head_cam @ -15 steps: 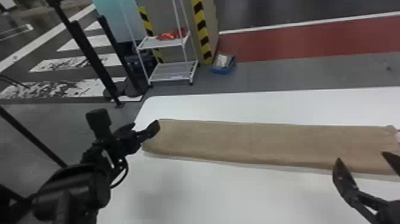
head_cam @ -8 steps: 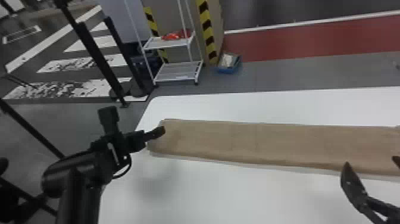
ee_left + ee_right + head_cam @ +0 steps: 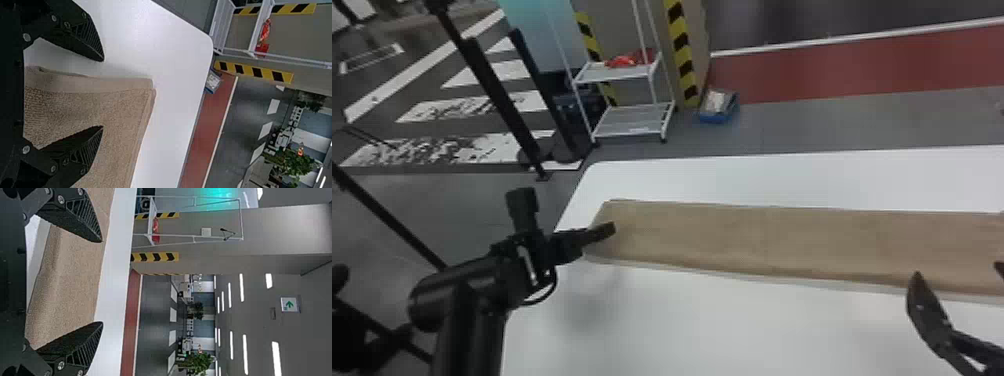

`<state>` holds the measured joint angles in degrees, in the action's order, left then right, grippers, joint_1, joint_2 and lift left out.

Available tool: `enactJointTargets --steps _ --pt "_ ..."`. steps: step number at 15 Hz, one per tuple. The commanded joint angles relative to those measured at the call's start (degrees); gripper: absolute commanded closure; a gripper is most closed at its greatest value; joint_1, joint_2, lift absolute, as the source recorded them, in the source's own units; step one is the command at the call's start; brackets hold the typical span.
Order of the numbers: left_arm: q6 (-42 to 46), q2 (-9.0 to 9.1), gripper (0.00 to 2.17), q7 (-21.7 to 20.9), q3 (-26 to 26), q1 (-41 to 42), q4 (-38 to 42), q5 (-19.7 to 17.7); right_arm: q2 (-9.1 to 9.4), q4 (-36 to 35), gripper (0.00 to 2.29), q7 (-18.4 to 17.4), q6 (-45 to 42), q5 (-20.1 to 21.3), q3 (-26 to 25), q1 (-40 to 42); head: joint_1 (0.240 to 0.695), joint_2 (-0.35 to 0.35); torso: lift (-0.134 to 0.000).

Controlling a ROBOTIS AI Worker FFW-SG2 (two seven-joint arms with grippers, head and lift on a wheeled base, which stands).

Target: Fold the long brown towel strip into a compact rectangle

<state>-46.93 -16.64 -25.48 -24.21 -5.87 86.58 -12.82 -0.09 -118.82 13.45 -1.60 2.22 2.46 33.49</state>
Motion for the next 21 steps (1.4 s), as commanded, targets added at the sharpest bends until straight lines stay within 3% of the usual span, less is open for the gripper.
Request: enactJointTargets --steps 1,2,3,7,10,12,16,21 --pt "-0.1 0.02 1.64 -1.4 -0.1 0.2 0.1 0.3 0.14 0.0 0.15 -0.1 0.0 0.2 0.0 0.0 0.695 0.34 -0.125" --pt "-0.7 0.02 1.99 -1.6 -0.2 0.3 0.4 -0.2 0.14 0.0 0.15 -0.1 0.0 0.2 -0.1 0.0 0.695 0.333 -0.125" --pt "-0.8 0.11 2.09 -1.7 -0.3 0.7 0.9 -0.7 0.14 0.0 0.15 -0.1 0.0 0.2 -0.1 0.0 0.695 0.332 -0.125" --pt "-1.4 0.73 2.14 -4.2 -1.5 4.6 7.8 -0.6 0.14 0.1 0.15 -0.4 0.0 0.2 -0.2 -0.1 0.695 0.329 -0.125" --pt "-8.2 0.99 2.14 -9.9 -3.4 5.1 11.2 -1.4 0.14 0.0 0.15 -0.4 0.2 0.2 -0.2 -0.1 0.695 0.314 -0.125" --pt "-11.0 1.52 2.14 -10.5 -3.9 6.5 16.4 -3.3 0.14 -0.2 0.15 -0.4 0.3 0.2 -0.3 -0.1 0.695 0.304 -0.125" --pt "-22.8 6.09 2.14 -10.3 -1.9 6.5 31.8 -5.2 0.14 -1.2 0.15 -0.4 0.5 0.2 -0.3 0.4 0.695 0.264 -0.125" --pt "-26.0 9.78 2.14 -2.9 10.3 6.1 42.9 -4.1 0.14 -1.2 0.15 -0.6 0.5 0.1 -0.3 0.4 0.695 0.134 -0.125"
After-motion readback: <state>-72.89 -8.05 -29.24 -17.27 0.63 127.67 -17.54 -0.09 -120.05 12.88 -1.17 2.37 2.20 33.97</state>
